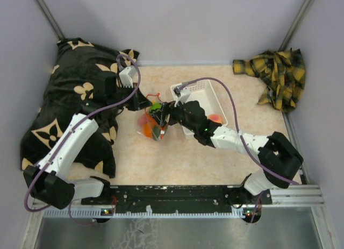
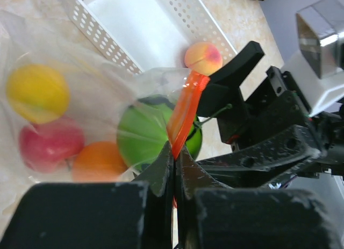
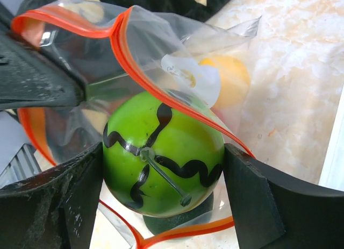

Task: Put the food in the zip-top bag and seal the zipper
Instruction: Place the fake fruit in the zipper food storage bag.

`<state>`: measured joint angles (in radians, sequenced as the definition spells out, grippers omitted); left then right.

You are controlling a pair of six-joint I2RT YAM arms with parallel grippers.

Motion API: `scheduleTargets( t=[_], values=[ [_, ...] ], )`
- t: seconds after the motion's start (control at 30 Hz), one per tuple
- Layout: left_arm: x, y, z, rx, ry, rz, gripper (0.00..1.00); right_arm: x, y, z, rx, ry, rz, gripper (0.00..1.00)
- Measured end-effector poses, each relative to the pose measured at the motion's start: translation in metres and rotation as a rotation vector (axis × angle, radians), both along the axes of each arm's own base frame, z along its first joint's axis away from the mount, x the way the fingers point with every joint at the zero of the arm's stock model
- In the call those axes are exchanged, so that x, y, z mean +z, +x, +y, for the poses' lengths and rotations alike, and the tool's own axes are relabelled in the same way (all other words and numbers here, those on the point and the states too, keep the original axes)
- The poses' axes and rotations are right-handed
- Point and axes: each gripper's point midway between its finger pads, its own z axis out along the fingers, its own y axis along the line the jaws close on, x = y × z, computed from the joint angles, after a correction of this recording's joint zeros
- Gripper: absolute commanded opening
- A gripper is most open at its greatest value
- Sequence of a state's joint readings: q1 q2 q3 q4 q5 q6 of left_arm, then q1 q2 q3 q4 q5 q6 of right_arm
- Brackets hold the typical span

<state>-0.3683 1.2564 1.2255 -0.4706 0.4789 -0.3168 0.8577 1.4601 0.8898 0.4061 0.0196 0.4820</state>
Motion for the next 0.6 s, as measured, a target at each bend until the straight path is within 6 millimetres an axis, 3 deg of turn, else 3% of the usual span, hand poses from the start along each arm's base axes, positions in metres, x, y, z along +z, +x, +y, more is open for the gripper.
scheduleTargets(
  t=[0.27,0.6],
  values=[
    [0.001,-0.004,-0.003,-0.025,-0.013,0.008,0.00,-0.012,0.007,0.003,-0.028,-0.015,0.017,0.88],
    [-0.001,-0.003,-0.003,-0.017,-0.014,0.013,0.00,-0.007,0.011,0.002,-0.033,-0.083,0.003,0.93]
  ],
)
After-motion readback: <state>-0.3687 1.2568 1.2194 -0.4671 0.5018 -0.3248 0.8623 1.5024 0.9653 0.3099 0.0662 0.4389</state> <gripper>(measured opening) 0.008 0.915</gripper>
